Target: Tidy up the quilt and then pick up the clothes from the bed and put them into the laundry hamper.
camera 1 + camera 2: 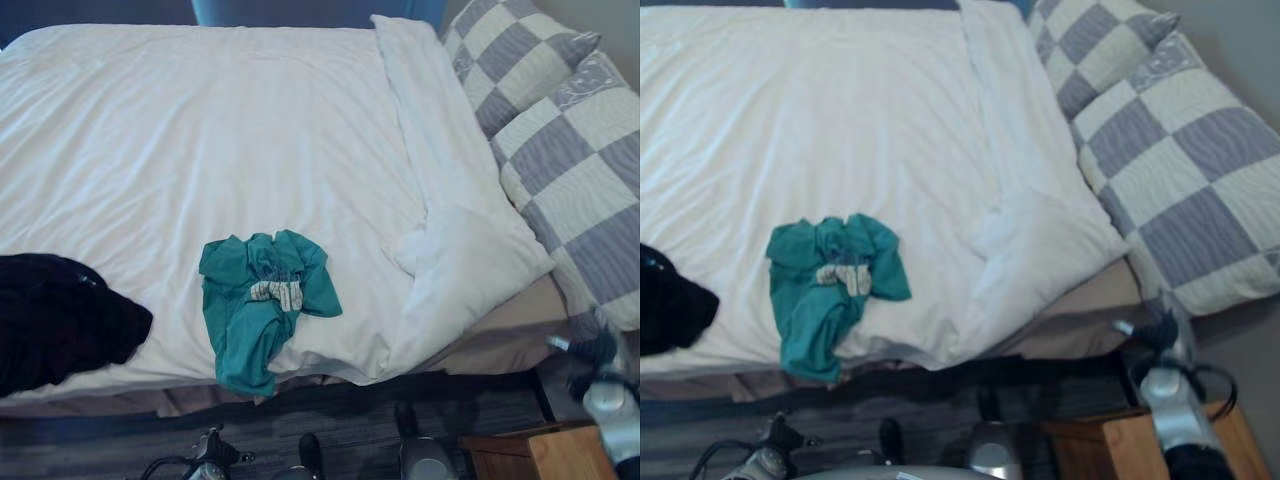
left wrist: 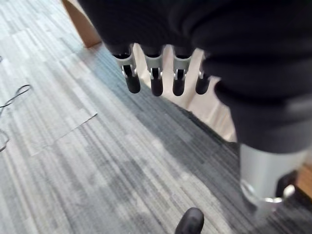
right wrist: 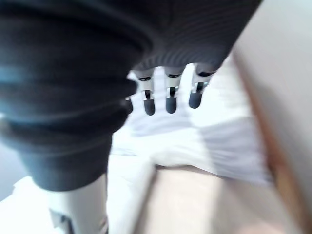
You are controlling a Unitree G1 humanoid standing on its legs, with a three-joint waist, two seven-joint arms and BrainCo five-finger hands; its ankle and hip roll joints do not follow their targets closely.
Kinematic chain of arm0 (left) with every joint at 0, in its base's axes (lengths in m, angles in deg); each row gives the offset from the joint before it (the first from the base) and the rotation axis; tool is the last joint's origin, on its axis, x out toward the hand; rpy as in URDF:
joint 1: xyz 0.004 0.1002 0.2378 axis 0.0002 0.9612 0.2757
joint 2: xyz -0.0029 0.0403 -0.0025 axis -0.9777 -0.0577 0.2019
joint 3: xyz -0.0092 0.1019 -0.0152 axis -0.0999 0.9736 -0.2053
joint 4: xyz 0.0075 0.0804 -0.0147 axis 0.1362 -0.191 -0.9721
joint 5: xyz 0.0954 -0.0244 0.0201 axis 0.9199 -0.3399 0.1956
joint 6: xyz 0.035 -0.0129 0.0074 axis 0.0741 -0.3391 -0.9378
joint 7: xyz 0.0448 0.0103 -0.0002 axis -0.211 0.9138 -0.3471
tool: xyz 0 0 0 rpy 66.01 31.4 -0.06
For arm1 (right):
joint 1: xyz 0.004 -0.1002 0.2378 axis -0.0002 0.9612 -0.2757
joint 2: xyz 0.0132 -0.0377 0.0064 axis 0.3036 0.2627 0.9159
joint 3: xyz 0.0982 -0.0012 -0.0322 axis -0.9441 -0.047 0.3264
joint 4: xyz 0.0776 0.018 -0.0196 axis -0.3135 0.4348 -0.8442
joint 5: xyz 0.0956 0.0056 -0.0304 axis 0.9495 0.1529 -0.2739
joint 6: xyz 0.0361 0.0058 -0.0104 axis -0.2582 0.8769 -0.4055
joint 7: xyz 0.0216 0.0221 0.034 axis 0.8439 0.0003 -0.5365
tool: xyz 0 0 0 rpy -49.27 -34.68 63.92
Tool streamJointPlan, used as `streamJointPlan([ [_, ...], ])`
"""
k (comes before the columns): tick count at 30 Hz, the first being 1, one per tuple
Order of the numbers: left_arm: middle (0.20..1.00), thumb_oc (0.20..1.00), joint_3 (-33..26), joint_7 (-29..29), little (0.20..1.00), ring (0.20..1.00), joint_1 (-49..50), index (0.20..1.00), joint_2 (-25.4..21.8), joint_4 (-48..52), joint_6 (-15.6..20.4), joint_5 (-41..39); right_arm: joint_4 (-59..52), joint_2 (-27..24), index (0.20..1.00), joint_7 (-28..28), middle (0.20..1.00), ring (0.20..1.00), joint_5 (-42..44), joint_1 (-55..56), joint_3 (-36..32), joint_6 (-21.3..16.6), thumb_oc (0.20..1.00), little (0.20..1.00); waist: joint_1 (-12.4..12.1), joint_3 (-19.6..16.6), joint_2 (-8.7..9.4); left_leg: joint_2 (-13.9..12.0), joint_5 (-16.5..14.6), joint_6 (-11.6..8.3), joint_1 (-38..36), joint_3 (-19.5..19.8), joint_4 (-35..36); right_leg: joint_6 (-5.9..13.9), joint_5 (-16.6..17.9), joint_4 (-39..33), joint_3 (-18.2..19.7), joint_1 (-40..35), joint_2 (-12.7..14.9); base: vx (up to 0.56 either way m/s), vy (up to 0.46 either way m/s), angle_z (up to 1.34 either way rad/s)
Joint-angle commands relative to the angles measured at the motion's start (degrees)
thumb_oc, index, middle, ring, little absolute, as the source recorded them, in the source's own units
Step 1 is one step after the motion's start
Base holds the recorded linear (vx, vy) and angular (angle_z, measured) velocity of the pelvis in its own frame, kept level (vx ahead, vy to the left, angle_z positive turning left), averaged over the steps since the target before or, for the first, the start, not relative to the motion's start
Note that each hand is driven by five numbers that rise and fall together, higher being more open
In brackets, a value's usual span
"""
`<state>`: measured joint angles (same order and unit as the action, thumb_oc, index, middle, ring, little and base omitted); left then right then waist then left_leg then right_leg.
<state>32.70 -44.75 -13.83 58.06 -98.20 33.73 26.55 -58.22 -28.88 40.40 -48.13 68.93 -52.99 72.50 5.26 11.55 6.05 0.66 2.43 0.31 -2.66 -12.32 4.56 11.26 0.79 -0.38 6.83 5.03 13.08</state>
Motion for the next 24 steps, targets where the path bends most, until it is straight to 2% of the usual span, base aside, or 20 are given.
streamJointPlan([
  [1,1.0,1.0,0.9,-0.6,1.0,1.0,-1.3,1.0,-0.6,0.7,1.3,1.4,-2.8,-6.8,1.0,-0.7,1.0,1.0,-6.5,-10.4,4.7,-0.8,1.0,1.0,-3.0,0.6,-1.72,-6.7,-7.8,-5.14,0.1,1.4,-5.7,0.56,-2.8,1.9,-2.6,-0.9,-2.4,0.02,-0.193,0.1],
  [2,1.0,1.0,0.8,-0.6,1.0,1.0,-1.3,1.0,-0.6,0.7,1.3,1.4,-2.6,-6.9,1.0,-0.7,1.0,1.0,-6.5,-10.8,4.9,-0.8,1.0,1.0,-2.8,0.7,-1.79,-6.7,-7.8,-5.18,0.1,1.4,-5.6,0.53,-2.7,1.8,-2.7,-1.0,-2.4,0.0,-0.18,-0.03],
  [3,1.0,1.0,1.4,-0.7,1.0,1.0,-1.5,1.0,-0.5,1.0,1.4,1.3,-2.3,-7.1,1.0,-1.2,1.0,1.0,-6.6,-13.4,7.2,-0.7,1.0,1.0,-3.2,1.0,-2.09,-7.1,-7.2,-5.46,0.5,1.7,-5.3,0.2,-2.9,1.6,-3.3,-1.0,-2.7,-0.12,-0.141,-0.1],
  [4,1.0,1.0,3.7,-1.1,1.0,1.0,-2.8,1.0,-0.2,2.0,1.7,0.9,-0.8,-6.8,1.0,-2.3,1.0,1.0,-5.6,-20.7,13.0,-0.8,1.0,1.0,-4.5,2.7,-3.1,-7.8,-5.2,-6.3,2.4,2.6,-4.3,-0.52,-3.0,1.2,-4.3,-0.3,-3.2,-0.12,-0.141,0.02],
  [6,1.0,1.0,4.8,-1.2,1.0,1.0,-3.6,1.0,0.0,2.3,1.8,0.6,1.2,-6.2,1.0,-2.5,1.0,1.0,-4.6,-24.5,15.9,-0.8,1.0,1.0,-4.7,3.3,-3.58,-8.0,-4.5,-6.58,3.5,3.0,-3.8,-0.74,-3.0,0.9,-4.9,0.3,-3.3,-0.13,-0.097,0.18],
  [7,1.0,1.0,6.1,-1.5,1.0,1.0,-4.8,1.0,0.2,2.6,2.1,0.1,4.6,-5.2,1.0,-3.0,1.0,1.0,-3.6,-28.3,19.2,-0.6,1.0,1.0,-5.0,4.0,-4.05,-8.2,-3.6,-6.87,4.5,3.5,-3.4,-1.11,-3.0,0.9,-5.4,1.0,-3.5,-0.17,-0.112,0.24],
  [8,1.0,1.0,8.1,-2.1,1.0,1.0,-6.7,1.0,0.5,3.0,2.4,-0.9,13.7,-3.8,1.0,-3.7,1.0,1.0,-0.8,-35.7,24.2,0.0,1.0,1.0,-5.2,5.2,-4.98,-8.4,-2.7,-7.09,6.1,4.2,-2.9,-1.55,-3.1,1.4,-6.1,2.6,-3.9,-0.15,-0.093,0.31],
  [9,1.0,1.0,9.0,-2.3,1.0,1.0,-7.7,1.0,0.7,3.0,2.7,-1.7,19.6,-2.5,1.0,-4.0,1.0,1.0,1.4,-39.4,26.0,0.3,1.0,1.0,-5.4,5.8,-5.53,-8.5,-2.2,-7.2,6.8,4.4,-2.8,-1.68,-3.1,1.9,-6.2,3.6,-4.2,-0.11,-0.052,0.32],
  [10,1.0,1.0,8.8,-2.3,1.0,1.0,-7.7,1.0,0.7,2.9,2.7,-1.7,20.0,-2.5,1.0,-3.9,1.0,1.0,1.5,-39.8,26.3,0.1,1.0,1.0,-5.3,5.8,-5.57,-8.5,-2.2,-7.21,6.9,4.5,-2.8,-1.69,-3.1,2.0,-6.2,3.8,-4.2,-0.08,-0.012,0.24],
  [11,1.0,1.0,9.7,-2.5,1.0,1.0,-8.5,1.0,0.9,2.8,2.9,-2.3,26.2,-0.9,0.548,-4.6,0.548,0.548,3.5,-43.0,27.7,0.5,0.548,0.548,-5.6,6.3,-6.05,-8.5,-1.8,-7.27,7.5,4.6,-2.7,-1.82,-3.2,2.4,-6.2,4.7,-4.4,-0.07,0.001,0.32],
  [12,1.0,1.0,10.6,-2.6,1.0,1.0,-9.5,1.0,1.1,2.7,3.2,-3.1,32.8,0.5,0.2,-4.9,0.2,0.2,5.2,-46.4,28.8,0.9,0.2,0.2,-6.0,6.7,-6.65,-8.6,-1.4,-7.34,8.1,4.8,-2.6,-1.88,-3.3,3.0,-6.3,5.7,-4.6,-0.09,0.003,0.19],
  [14,1.0,1.0,12.1,-2.7,1.0,1.0,-10.7,1.0,1.3,2.4,3.3,-3.4,42.6,2.0,0.2,-5.6,0.2,0.2,5.7,-49.9,29.7,2.1,0.2,0.2,-6.3,7.1,-7.34,-8.7,-0.9,-7.57,8.9,4.7,-2.7,-2.0,-3.4,3.9,-6.5,6.8,-4.9,-0.06,0.0,0.02],
  [17,1.0,1.0,13.0,-2.9,1.0,1.0,-10.7,1.0,2.6,1.7,2.9,-3.7,46.9,3.1,0.2,-4.9,0.2,0.2,6.7,-48.5,27.8,3.4,0.2,0.2,-5.9,7.2,-7.65,-8.8,-0.6,-7.61,8.6,4.9,-2.4,-2.19,-3.7,4.4,-7.0,6.6,-5.1,0.0,-0.001,0.04],
  [19,1.0,1.0,12.4,-2.6,1.0,1.0,-9.5,1.0,3.1,1.0,2.6,-3.2,45.8,3.2,0.2,-4.7,0.2,0.2,7.2,-44.4,25.8,3.2,0.2,0.2,-5.4,6.6,-7.52,-8.8,-0.8,-7.53,7.9,4.7,-2.1,-2.28,-3.9,4.4,-7.1,5.9,-5.3,0.03,0.012,0.12],
  [20,1.0,1.0,11.3,-2.2,1.0,1.0,-8.3,1.0,3.5,0.1,1.9,-2.2,41.9,2.9,0.2,-4.4,0.2,0.2,8.0,-37.8,22.7,2.8,0.2,0.2,-4.4,6.0,-7.15,-8.8,-1.0,-7.43,6.8,4.4,-1.7,-2.31,-3.9,4.1,-7.0,4.9,-5.2,0.03,0.024,0.12],
  [21,1.0,1.0,11.4,-2.2,1.0,1.0,-8.2,1.0,3.5,0.2,1.9,-2.2,41.7,2.8,0.2,-4.4,0.2,0.2,7.9,-37.5,22.5,2.9,0.2,0.2,-4.5,5.9,-7.13,-8.7,-1.0,-7.43,6.7,4.4,-1.6,-2.31,-3.9,4.0,-7.0,4.8,-5.2,0.03,0.037,0.12],
  [24,1.0,1.0,7.9,-1.8,1.0,1.0,-6.4,1.0,3.2,-1.4,0.6,-0.4,31.6,0.9,0.2,-3.4,0.2,0.2,8.5,-23.5,14.7,2.2,0.2,0.2,-2.6,4.3,-6.41,-8.5,-1.2,-7.38,4.7,3.8,-0.1,-2.13,-3.6,2.8,-6.7,3.3,-5.2,0.05,0.036,-0.02],
])
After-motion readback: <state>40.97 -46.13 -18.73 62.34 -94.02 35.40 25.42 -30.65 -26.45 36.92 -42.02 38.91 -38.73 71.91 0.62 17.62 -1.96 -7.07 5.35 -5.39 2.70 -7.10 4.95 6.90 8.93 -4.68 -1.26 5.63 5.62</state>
